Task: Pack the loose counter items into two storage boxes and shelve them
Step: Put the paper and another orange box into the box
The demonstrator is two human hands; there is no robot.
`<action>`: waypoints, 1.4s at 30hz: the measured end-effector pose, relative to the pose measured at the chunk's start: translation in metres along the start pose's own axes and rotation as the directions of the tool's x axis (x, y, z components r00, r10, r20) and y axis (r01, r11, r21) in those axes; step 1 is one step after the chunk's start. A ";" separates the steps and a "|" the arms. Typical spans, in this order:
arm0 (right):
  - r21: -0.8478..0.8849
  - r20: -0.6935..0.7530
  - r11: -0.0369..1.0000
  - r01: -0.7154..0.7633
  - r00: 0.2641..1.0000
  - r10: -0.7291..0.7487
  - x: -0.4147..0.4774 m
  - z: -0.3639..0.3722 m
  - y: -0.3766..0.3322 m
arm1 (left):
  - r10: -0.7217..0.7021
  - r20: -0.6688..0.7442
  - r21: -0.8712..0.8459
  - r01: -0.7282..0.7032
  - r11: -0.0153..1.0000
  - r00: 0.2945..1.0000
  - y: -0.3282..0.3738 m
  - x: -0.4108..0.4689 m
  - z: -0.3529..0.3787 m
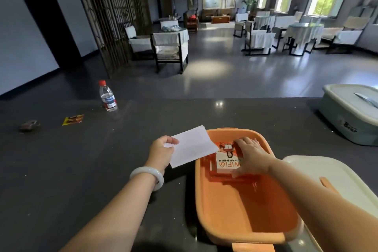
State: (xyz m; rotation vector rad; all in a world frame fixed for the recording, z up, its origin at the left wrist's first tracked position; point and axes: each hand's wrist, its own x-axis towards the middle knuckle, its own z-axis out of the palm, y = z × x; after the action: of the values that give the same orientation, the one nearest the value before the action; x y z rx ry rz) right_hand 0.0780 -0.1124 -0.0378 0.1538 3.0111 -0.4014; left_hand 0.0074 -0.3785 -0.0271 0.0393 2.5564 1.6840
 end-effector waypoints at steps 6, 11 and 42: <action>0.000 0.001 1.000 0.002 1.000 -0.002 0.012 0.011 0.000 | -0.052 -0.075 -0.015 0.051 0.999 0.996 -0.008 0.003 0.009; 0.045 -0.003 0.999 -0.024 1.000 0.024 0.018 0.016 -0.001 | -0.053 -0.091 -0.027 0.051 0.998 0.994 -0.012 0.008 0.006; 0.108 -0.072 0.994 -0.002 0.997 0.010 0.009 0.026 0.005 | -0.010 -0.030 0.029 0.011 1.000 1.000 -0.014 0.015 0.006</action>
State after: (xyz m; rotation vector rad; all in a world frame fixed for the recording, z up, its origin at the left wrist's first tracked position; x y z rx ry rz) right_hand 0.0715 -0.1142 -0.0654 0.1902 3.0591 -0.5710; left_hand -0.0063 -0.3773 -0.0426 0.0026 2.5978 1.6554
